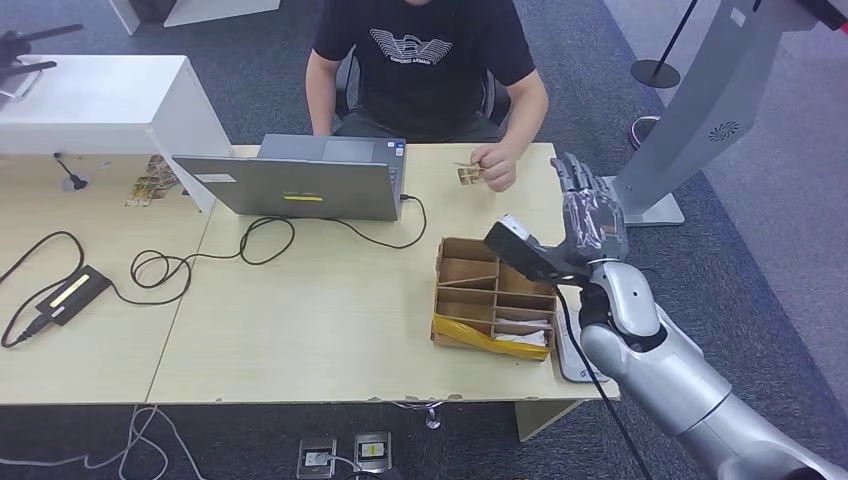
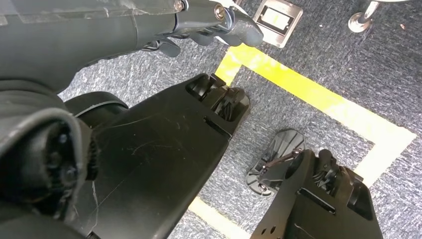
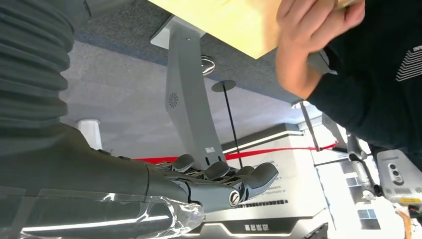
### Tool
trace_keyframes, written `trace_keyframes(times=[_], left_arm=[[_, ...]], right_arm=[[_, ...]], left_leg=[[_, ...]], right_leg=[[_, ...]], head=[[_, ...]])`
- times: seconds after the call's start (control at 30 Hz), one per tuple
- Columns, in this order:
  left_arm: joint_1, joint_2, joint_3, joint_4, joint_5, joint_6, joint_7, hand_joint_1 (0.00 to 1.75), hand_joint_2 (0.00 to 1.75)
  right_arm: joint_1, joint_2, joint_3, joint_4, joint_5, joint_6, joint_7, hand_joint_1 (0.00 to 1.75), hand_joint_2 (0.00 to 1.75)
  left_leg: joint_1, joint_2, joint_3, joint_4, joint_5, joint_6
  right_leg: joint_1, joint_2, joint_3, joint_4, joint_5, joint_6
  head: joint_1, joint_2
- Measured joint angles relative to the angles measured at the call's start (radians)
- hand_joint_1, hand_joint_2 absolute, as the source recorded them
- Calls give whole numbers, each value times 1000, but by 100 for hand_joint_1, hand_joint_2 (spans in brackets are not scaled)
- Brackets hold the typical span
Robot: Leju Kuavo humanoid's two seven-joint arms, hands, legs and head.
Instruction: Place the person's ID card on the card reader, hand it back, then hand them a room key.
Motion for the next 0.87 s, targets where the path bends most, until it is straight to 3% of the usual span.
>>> trace_keyframes(times=[0.33,0.87], left_arm=[[1,-1,0,0,-12,0,0,0,0],[24,7,10,0,27,0,-66,0,0]], right_arm=[[-1,-35,-93,28,-93,-5,37,0,175],[60,-209,-287,211,-369,-89,113,0,175]], left_leg=[[0,0,0,0,0,0],[0,-1,0,1,-1,0]], right_leg=[[0,0,0,0,0,0],[0,-1,-1,-1,0,0]], head=[[0,0],[0,0]])
